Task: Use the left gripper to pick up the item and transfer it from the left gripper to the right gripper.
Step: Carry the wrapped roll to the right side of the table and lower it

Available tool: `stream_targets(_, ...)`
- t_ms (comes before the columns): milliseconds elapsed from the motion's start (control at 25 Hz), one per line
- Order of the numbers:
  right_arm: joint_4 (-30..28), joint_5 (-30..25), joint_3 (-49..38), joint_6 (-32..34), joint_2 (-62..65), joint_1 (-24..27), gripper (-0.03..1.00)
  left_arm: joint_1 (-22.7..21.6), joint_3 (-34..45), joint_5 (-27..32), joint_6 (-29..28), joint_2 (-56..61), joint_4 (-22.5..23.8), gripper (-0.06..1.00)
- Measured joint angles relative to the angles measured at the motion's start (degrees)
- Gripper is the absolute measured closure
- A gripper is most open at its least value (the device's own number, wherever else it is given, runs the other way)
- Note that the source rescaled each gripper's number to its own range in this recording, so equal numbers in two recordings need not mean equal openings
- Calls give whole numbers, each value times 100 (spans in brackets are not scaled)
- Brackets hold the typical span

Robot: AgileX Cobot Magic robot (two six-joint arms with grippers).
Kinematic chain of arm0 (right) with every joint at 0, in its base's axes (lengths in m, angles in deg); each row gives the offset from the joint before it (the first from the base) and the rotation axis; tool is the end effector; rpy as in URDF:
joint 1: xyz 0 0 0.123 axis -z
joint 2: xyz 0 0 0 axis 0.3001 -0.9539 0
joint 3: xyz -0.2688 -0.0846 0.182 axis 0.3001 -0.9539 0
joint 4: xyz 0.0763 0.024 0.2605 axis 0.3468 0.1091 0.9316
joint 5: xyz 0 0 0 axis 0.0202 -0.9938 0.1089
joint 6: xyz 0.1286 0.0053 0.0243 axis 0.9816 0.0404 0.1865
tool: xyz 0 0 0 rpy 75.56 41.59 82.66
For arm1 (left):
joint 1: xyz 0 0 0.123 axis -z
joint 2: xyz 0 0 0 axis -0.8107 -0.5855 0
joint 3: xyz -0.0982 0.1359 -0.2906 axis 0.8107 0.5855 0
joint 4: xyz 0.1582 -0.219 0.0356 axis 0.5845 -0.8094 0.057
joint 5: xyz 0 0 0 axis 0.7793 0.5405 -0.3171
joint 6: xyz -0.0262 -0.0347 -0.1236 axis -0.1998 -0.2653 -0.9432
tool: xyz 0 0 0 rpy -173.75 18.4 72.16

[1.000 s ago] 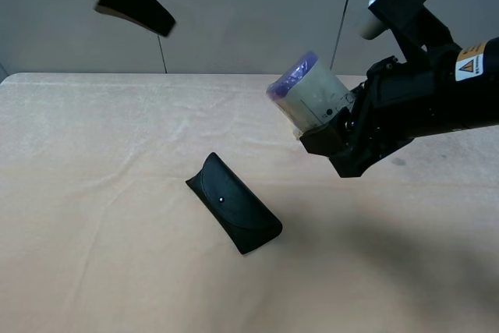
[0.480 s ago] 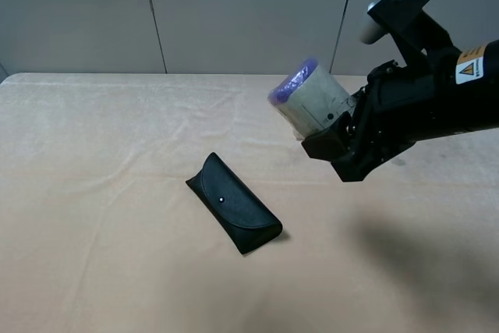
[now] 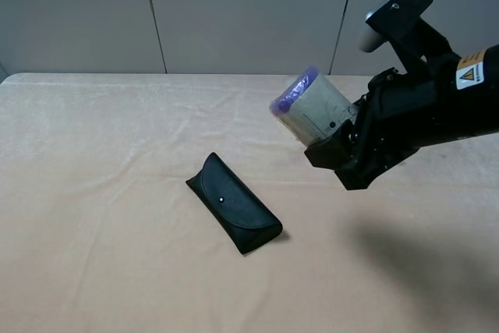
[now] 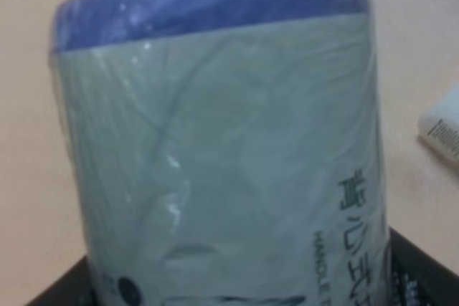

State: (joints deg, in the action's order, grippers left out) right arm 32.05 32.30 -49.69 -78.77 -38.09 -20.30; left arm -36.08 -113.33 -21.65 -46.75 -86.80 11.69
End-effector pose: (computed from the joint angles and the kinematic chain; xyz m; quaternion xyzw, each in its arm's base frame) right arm 0.1855 0.1624 0.2784 -0.4058 0.8280 0.1370 0.3620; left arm 0.0258 -0.0234 0.3503 0.2022 0.8662 -0.0997 0.4459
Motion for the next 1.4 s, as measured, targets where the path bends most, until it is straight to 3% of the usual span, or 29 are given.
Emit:
stream_targets(120,0,-6,0,0,0,0,96,0,651,-50,-89,936,53,-4)
stream_targets(320,0,-17,0,26,0,0,96,0,1274,-27,-567,2010,683,-4)
stream_targets(1120,0,-27,0,152,0,0,96,-16,1622,-484,-610,2030,740,2)
stream_targets(1280,-12,-27,0,428,0,0,96,-460,1622,-484,-610,2030,735,2)
stream_targets(1400,-135,-52,0,905,0,0,96,-1200,1622,-484,-610,2030,735,2)
